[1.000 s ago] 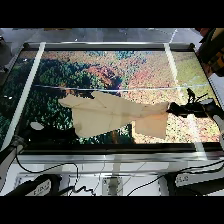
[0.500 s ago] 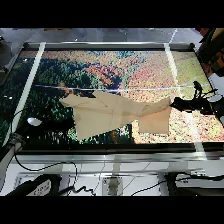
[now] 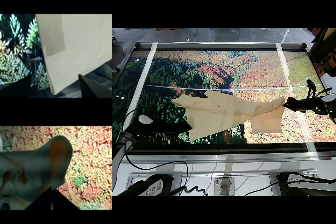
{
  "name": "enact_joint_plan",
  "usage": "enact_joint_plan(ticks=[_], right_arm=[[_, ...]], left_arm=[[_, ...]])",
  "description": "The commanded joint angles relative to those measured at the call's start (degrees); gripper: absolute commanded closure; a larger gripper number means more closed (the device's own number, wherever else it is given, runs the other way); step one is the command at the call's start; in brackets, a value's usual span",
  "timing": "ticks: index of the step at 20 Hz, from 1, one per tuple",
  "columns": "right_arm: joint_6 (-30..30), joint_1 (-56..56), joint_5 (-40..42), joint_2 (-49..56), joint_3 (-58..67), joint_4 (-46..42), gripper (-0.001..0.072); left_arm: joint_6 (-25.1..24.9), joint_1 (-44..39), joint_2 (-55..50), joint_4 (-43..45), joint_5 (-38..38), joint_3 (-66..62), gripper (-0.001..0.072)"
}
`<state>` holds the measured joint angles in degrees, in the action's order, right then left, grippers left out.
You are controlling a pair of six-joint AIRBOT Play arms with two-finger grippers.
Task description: Fold the clothes and pants, and hang the long-sleeved shirts on hangers.
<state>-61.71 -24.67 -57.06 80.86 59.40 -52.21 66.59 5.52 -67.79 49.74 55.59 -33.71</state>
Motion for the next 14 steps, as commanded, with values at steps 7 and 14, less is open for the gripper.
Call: enact_joint_plan(ticks=[7,14], right_arm=[[0.0,0.1,-1.7,-0.6,0.1,-0.5,0.0695],[1.0,0.1,-2.0,-12.1,5.6,-0.5,0.0696]], left_arm=[[-11.8,-3.6,-9.1,-17.2,-2.4,-0.3,0.0670],[-14.9,-0.2,-4.4,-17.2,14.5,-22.9,0.0692]])
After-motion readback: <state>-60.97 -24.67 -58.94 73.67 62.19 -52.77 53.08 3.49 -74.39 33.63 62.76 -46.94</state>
